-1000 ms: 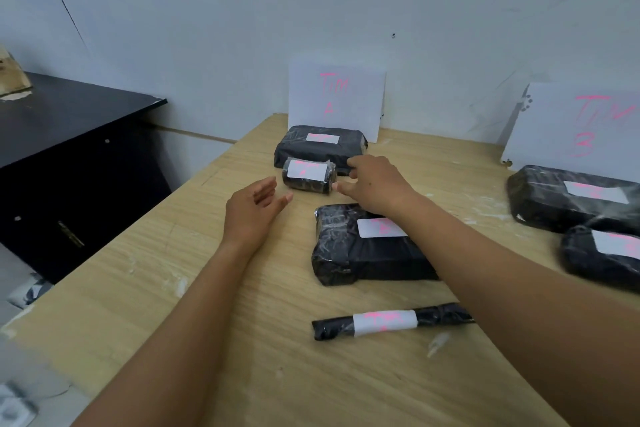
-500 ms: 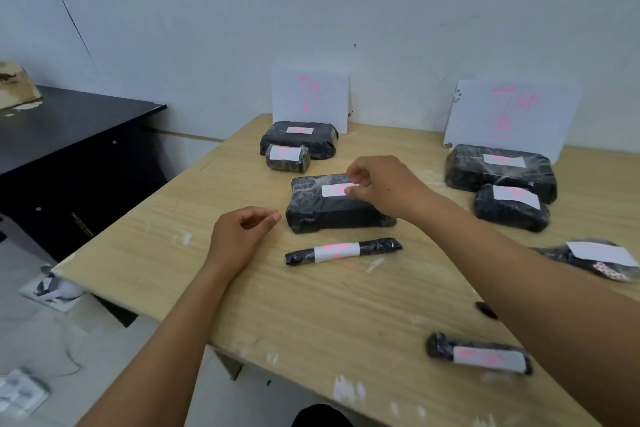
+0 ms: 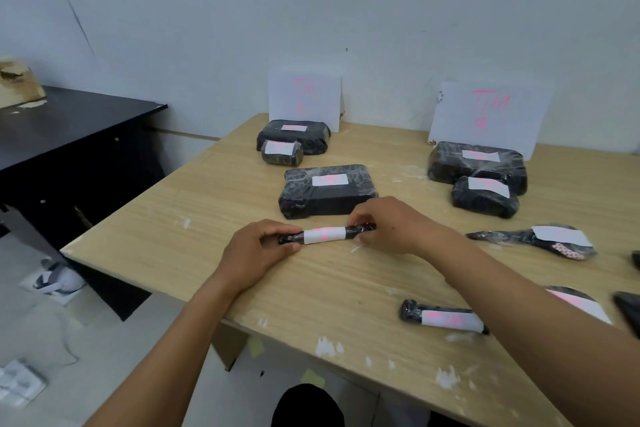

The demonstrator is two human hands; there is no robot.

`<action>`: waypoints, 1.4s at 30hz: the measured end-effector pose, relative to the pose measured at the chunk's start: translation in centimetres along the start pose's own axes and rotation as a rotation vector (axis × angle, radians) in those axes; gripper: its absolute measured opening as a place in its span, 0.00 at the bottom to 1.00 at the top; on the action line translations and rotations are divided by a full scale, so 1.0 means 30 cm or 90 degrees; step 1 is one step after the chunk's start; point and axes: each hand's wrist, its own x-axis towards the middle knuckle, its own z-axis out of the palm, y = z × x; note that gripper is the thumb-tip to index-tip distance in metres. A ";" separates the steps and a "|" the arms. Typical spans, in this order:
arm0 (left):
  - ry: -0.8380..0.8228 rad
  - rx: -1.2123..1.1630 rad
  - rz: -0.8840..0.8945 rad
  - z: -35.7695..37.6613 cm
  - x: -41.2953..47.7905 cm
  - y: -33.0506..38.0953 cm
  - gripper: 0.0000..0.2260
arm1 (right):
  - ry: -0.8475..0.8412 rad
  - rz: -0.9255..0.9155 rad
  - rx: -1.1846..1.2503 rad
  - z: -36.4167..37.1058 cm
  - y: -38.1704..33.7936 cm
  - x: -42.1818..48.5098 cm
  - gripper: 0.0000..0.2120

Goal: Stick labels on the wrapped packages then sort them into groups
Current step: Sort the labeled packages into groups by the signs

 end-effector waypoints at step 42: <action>-0.091 0.126 0.153 0.611 0.299 0.467 0.07 | 0.185 0.298 -0.079 -0.186 0.533 -0.457 0.10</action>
